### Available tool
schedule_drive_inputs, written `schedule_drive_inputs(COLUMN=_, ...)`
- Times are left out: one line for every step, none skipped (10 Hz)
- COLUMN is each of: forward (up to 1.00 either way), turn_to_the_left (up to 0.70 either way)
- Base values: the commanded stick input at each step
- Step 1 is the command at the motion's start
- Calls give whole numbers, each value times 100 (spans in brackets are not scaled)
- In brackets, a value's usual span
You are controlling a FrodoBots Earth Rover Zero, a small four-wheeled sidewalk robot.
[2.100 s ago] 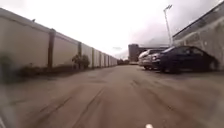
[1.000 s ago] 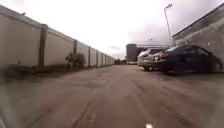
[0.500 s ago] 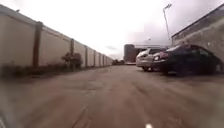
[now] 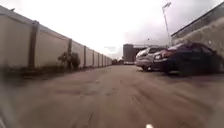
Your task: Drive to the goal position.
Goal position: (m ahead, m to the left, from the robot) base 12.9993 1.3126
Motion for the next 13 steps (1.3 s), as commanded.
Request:
schedule_drive_inputs(forward=60, turn_to_the_left=-9)
schedule_drive_inputs(forward=60, turn_to_the_left=-14)
schedule_drive_inputs(forward=60, turn_to_the_left=-15)
schedule_drive_inputs(forward=60, turn_to_the_left=-15)
schedule_drive_inputs(forward=60, turn_to_the_left=-13)
schedule_drive_inputs(forward=60, turn_to_the_left=0)
schedule_drive_inputs(forward=60, turn_to_the_left=0)
schedule_drive_inputs(forward=60, turn_to_the_left=0)
schedule_drive_inputs(forward=60, turn_to_the_left=0)
schedule_drive_inputs(forward=60, turn_to_the_left=0)
schedule_drive_inputs(forward=60, turn_to_the_left=0)
schedule_drive_inputs(forward=60, turn_to_the_left=-1)
schedule_drive_inputs(forward=60, turn_to_the_left=-3)
